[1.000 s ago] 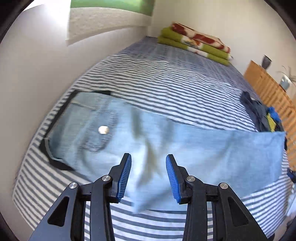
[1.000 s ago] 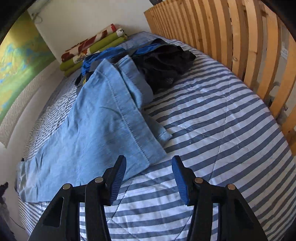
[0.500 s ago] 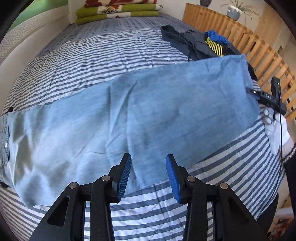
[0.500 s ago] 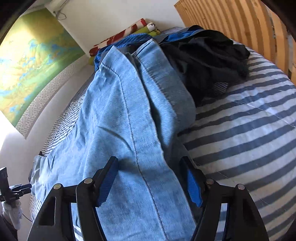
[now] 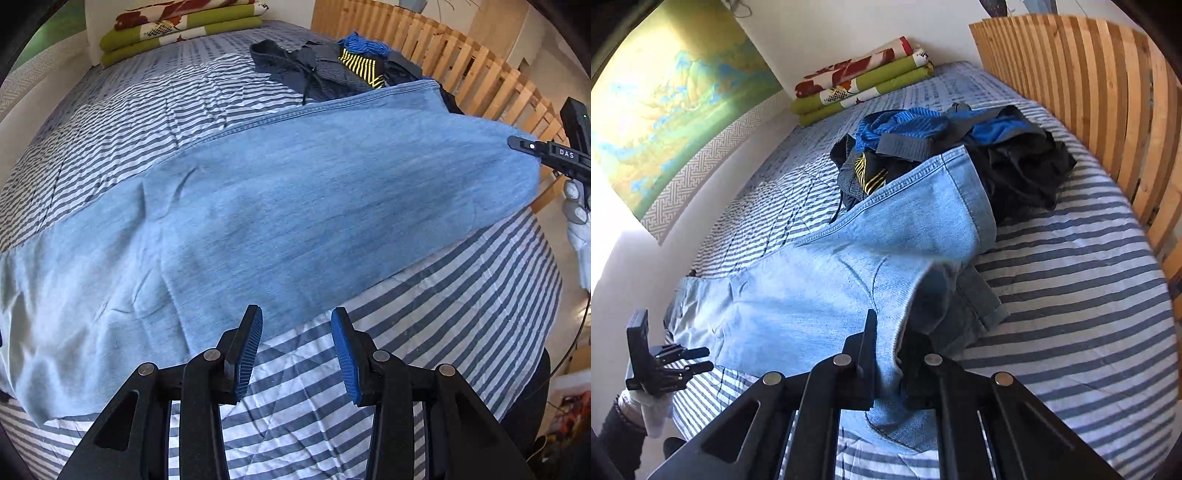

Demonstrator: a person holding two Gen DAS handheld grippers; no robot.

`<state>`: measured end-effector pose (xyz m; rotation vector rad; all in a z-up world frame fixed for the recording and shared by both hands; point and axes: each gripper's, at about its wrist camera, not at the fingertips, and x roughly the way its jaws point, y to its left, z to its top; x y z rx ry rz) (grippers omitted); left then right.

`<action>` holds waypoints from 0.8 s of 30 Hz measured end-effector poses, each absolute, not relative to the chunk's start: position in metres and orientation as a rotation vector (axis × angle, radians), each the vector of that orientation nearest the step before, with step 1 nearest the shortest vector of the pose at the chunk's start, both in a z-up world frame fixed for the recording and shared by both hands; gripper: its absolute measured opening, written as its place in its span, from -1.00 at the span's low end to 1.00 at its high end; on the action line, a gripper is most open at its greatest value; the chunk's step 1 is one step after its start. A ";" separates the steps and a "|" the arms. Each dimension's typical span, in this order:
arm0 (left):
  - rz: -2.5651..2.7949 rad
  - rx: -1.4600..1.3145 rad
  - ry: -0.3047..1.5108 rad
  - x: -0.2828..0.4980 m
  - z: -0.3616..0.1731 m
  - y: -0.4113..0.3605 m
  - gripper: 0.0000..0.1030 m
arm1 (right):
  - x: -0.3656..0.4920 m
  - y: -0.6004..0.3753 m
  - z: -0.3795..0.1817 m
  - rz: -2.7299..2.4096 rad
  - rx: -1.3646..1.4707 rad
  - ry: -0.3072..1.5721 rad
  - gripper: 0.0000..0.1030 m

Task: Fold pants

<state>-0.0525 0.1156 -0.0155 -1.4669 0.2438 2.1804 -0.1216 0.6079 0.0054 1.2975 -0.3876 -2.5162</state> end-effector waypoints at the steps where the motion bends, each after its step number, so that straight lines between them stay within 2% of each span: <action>1: 2.171 -1.463 0.241 -0.053 -0.013 0.119 -0.18 | -0.122 0.607 0.006 -2.538 1.311 -0.360 -0.77; 3: 2.149 -1.442 0.238 -0.054 -0.005 0.129 -0.18 | -0.128 0.611 -0.007 -2.546 1.393 -0.331 -0.38; 7: 2.149 -1.342 0.357 -0.071 0.025 0.168 -0.18 | -0.129 0.637 -0.044 -2.406 1.438 -0.567 -0.27; 9: 2.141 -1.297 0.398 -0.091 0.039 0.199 -0.18 | -0.117 0.648 -0.059 -2.396 1.438 -0.630 -0.15; 14: 2.101 -1.208 0.502 -0.155 0.045 0.308 -0.18 | -0.094 0.670 -0.085 -2.400 1.460 -0.660 -0.13; 16: 2.057 -1.235 0.461 -0.181 0.035 0.352 -0.18 | -0.090 0.678 -0.088 -2.429 1.441 -0.657 -0.13; 20: 2.084 -1.194 0.571 -0.211 0.012 0.434 -0.01 | -0.104 0.708 -0.089 -2.488 1.355 -0.709 -0.13; 24: 2.116 -1.155 0.650 -0.231 0.000 0.487 0.07 | -0.146 0.728 -0.099 -2.550 1.337 -0.771 -0.13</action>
